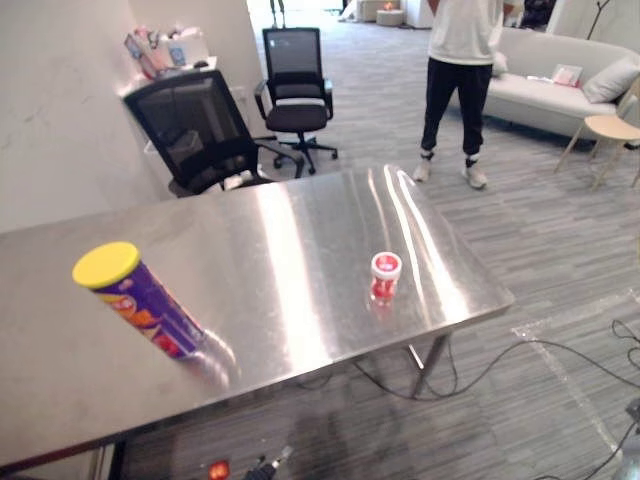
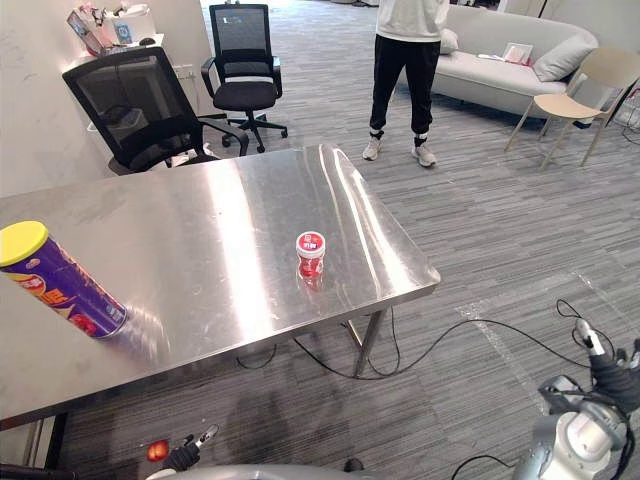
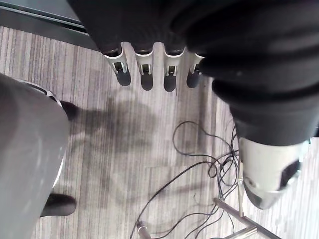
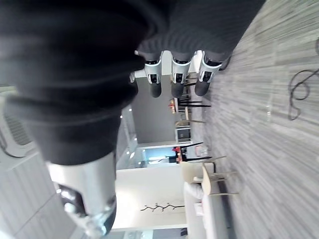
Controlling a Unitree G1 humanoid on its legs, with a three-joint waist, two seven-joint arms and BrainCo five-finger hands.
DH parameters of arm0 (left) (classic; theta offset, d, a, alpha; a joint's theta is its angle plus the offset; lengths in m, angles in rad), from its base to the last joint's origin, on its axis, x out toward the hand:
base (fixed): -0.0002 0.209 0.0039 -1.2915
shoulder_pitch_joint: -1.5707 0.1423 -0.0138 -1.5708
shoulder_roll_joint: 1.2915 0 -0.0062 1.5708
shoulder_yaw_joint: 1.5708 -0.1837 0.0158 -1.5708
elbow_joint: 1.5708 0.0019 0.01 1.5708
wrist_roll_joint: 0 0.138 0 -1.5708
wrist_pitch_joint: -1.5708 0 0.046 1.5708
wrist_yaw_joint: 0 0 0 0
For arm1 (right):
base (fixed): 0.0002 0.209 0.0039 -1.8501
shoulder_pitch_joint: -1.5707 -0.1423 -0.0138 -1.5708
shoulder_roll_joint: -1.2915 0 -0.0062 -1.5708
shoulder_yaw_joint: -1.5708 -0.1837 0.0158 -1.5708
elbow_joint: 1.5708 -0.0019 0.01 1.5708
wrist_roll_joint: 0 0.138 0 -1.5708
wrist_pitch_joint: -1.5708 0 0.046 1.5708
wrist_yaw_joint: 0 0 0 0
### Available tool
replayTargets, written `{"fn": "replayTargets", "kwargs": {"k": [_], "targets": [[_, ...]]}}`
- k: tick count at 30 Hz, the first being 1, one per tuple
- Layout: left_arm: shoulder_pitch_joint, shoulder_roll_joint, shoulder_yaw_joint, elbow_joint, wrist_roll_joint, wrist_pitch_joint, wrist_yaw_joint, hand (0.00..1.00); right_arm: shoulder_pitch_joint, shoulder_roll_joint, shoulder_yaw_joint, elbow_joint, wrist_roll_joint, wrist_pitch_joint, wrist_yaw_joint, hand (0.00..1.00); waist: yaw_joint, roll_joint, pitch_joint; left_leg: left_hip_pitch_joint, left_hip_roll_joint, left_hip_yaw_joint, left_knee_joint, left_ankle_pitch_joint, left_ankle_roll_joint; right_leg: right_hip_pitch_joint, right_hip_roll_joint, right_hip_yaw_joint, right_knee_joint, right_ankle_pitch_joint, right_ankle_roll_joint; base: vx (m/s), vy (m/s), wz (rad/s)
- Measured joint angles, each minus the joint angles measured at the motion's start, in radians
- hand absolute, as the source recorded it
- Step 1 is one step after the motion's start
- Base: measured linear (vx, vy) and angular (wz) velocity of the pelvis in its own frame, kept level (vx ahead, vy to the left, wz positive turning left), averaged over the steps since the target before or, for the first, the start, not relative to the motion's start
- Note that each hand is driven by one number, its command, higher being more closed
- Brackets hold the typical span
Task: Put the gum and the chips on the shelf.
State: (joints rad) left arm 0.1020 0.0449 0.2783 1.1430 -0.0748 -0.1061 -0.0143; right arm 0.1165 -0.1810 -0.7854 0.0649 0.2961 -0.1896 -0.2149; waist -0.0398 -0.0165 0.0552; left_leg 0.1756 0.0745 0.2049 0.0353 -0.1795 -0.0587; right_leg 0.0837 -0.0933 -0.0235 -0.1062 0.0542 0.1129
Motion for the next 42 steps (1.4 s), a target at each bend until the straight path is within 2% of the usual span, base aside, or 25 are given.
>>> {"fn": "replayTargets", "kwargs": {"k": [2,4,8,16,31,34,42], "targets": [[0.003,0.002,-0.005,-0.001,0.000,0.000,0.000,0.00,-0.030,-0.031,0.002,-0.045,-0.025,-0.003,-0.003,0.00,-0.006,-0.002,-0.001,0.000,-0.010,-0.007,0.001,0.002,0.003,0.004,-0.007,-0.007,-0.001,0.000,0.000,-0.05,0.002,0.13],[0.004,0.011,-0.036,-0.001,0.000,0.000,-0.001,0.00,-0.057,-0.074,0.009,-0.098,-0.041,-0.027,0.000,0.00,-0.011,-0.006,-0.005,-0.012,-0.016,-0.027,0.005,0.005,0.008,0.004,-0.014,-0.025,-0.005,0.000,0.001,-0.07,-0.017,0.22],[0.004,0.027,-0.065,-0.006,0.000,0.001,-0.002,0.00,-0.093,-0.123,0.038,-0.108,-0.061,-0.035,0.023,0.00,-0.009,-0.017,-0.012,-0.023,-0.018,-0.039,0.004,0.012,0.008,-0.003,-0.016,-0.036,-0.005,0.000,0.001,-0.03,-0.026,0.12],[0.004,0.039,-0.119,-0.011,-0.001,0.000,-0.028,0.00,-0.149,-0.286,0.215,-0.039,-0.061,-0.032,0.144,0.00,-0.010,-0.023,-0.016,-0.046,-0.021,-0.067,0.015,0.015,0.008,-0.006,-0.019,-0.063,0.000,0.000,0.001,0.00,-0.015,0.09],[0.008,0.047,-0.180,-0.047,-0.022,-0.002,-0.039,0.00,-0.254,-0.373,0.495,0.112,-0.100,-0.011,0.269,0.00,0.011,-0.029,-0.013,-0.102,-0.033,-0.133,0.049,0.017,0.012,-0.012,-0.034,-0.123,0.001,0.000,0.001,-0.01,-0.008,0.13],[0.008,0.048,-0.187,-0.058,-0.035,-0.009,-0.043,0.00,-0.290,-0.392,0.580,0.146,-0.102,-0.003,0.293,0.00,0.015,-0.033,-0.002,-0.111,-0.034,-0.143,0.058,0.017,0.012,-0.011,-0.036,-0.133,0.001,0.000,0.001,-0.02,-0.004,0.10],[0.000,0.046,-0.195,-0.080,-0.039,-0.016,-0.052,0.00,-0.312,-0.409,0.680,0.149,-0.143,0.007,0.338,0.00,0.017,-0.034,0.034,-0.145,-0.036,-0.165,0.078,0.017,0.012,-0.026,-0.037,-0.152,0.006,0.000,0.000,-0.01,-0.004,0.08]]}}
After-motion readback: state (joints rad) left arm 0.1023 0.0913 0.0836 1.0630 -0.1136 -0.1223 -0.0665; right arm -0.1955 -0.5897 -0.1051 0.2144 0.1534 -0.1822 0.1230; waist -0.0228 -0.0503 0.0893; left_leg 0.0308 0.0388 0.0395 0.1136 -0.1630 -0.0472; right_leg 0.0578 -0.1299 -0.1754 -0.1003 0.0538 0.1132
